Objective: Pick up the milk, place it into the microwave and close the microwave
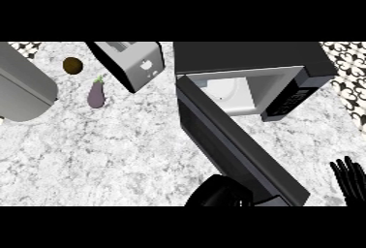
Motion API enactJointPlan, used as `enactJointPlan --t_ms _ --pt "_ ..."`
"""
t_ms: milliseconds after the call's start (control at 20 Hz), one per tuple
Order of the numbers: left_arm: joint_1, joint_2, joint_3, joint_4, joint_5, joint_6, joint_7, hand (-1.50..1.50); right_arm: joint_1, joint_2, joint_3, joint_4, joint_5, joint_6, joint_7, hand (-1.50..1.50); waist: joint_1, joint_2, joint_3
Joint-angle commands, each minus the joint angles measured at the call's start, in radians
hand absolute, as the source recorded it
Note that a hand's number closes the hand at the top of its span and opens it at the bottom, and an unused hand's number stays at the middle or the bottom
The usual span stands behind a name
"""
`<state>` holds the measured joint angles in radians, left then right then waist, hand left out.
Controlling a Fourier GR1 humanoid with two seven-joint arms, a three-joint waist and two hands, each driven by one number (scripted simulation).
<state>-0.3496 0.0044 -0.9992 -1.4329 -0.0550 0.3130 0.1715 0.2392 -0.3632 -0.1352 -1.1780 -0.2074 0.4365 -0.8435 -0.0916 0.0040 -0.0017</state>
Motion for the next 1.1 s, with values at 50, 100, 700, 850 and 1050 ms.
enactJointPlan --t_ms 50,100,700,850,1050 --pt "-0.105 -0.004 -0.043 0.107 0.118 0.077 0.020 1.50 0.027 -0.016 0.051 -0.104 -0.060 0.162 -0.060 -1.50 -0.048 0.008 0.000" --pt "-0.106 -0.004 -0.068 0.130 0.126 0.105 0.010 1.50 -0.002 -0.016 0.046 -0.122 -0.088 0.148 -0.026 -1.50 -0.041 0.009 0.000" --pt "-0.288 -0.004 0.106 0.216 0.320 0.326 -0.159 1.50 0.052 -0.092 0.092 -0.352 -0.208 0.127 0.113 -1.50 -0.141 0.023 -0.005" --pt "-0.327 -0.004 0.149 0.271 0.360 0.358 -0.194 1.50 0.051 -0.106 0.107 -0.385 -0.236 0.135 0.144 -1.50 -0.157 0.037 -0.005" --pt "-0.391 -0.004 0.194 0.321 0.426 0.386 -0.220 1.50 0.051 -0.130 0.110 -0.430 -0.282 0.145 0.183 -1.50 -0.183 0.046 -0.003"
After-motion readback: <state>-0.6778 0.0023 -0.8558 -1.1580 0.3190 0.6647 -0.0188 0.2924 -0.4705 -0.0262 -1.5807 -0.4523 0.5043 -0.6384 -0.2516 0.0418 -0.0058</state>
